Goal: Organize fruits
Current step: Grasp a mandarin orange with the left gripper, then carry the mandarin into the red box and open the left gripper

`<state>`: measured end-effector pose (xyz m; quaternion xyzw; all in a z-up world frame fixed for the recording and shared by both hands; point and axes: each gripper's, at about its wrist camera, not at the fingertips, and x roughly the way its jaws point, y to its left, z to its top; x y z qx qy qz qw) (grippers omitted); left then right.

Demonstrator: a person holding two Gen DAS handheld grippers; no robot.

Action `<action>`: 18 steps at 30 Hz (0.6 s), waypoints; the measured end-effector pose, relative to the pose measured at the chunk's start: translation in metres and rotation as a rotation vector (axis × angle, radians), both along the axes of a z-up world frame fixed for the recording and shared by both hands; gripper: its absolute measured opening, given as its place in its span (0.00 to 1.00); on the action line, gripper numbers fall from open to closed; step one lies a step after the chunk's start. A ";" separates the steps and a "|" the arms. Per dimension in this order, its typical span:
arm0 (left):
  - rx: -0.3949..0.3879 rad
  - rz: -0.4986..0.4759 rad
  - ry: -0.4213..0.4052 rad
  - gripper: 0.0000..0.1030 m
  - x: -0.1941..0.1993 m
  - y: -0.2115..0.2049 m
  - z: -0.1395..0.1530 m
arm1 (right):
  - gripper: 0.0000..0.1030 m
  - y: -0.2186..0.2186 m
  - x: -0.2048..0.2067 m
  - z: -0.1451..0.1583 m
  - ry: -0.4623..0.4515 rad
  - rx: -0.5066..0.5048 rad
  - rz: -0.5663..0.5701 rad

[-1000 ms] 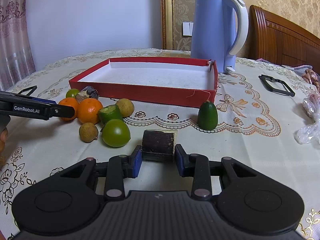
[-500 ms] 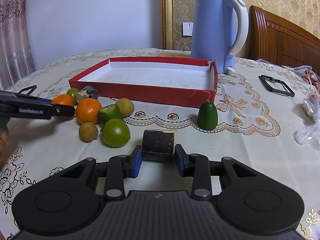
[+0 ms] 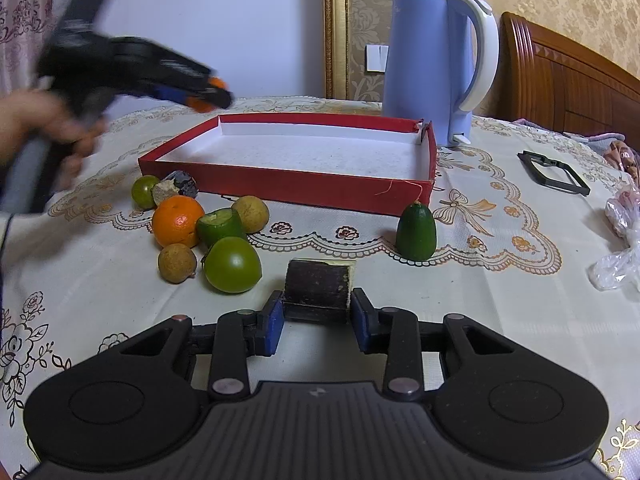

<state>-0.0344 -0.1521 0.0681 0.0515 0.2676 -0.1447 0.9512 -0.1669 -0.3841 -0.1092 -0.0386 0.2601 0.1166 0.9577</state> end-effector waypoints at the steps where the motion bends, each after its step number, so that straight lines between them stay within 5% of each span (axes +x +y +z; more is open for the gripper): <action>1: 0.002 0.007 0.025 0.38 0.013 -0.001 -0.003 | 0.34 0.000 0.000 0.000 0.000 0.000 0.000; 6: 0.042 0.084 0.124 0.38 0.068 -0.002 -0.023 | 0.34 -0.001 0.000 0.000 0.000 0.004 0.001; 18: 0.147 0.134 0.146 0.38 0.094 -0.002 -0.045 | 0.34 -0.004 0.001 0.000 0.004 0.027 0.011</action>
